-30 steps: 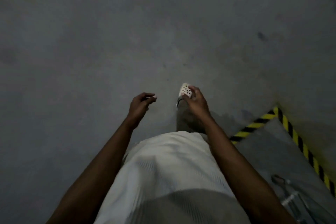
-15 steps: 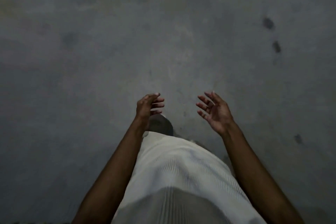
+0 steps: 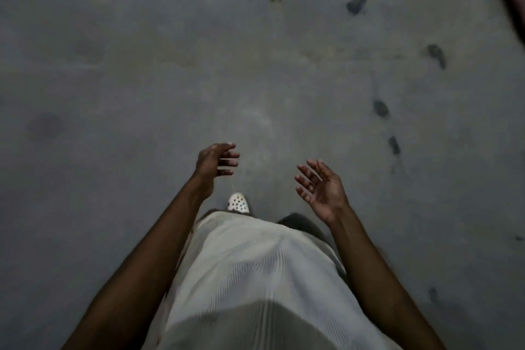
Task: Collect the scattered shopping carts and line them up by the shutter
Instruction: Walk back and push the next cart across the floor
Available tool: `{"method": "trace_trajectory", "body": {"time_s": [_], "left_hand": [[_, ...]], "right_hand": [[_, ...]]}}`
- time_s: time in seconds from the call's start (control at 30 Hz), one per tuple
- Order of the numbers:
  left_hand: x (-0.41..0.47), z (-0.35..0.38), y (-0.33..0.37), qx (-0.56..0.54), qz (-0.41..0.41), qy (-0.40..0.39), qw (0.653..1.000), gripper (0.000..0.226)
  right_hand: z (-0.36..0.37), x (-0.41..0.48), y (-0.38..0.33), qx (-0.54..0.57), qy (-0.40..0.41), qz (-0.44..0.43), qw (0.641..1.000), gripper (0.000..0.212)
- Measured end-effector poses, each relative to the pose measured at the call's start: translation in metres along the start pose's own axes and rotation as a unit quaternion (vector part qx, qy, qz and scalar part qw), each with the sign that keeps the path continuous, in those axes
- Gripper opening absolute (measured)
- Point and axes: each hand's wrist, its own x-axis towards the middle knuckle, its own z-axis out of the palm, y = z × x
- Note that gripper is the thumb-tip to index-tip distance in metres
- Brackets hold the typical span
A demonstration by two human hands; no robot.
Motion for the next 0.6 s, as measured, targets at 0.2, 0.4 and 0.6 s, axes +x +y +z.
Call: {"method": "trace_trajectory", "body": {"time_s": [0.2, 0.4, 0.6], "left_hand": [[0.111, 0.052, 0.119, 0.024, 0.024, -0.031, 0.999, 0.026], [0.245, 0.118, 0.177, 0.021, -0.023, -0.011, 0.999, 0.022], [0.376, 0.203, 0.312, 0.000, -0.008, 0.009, 1.000, 0.025]], "right_hand": [[0.060, 0.085, -0.113, -0.001, -0.005, -0.004, 1.000, 0.025], [0.107, 0.233, -0.234, 0.017, -0.018, 0.037, 0.999, 0.019], [0.157, 0.360, -0.434, -0.028, -0.055, 0.006, 0.998, 0.023]]}}
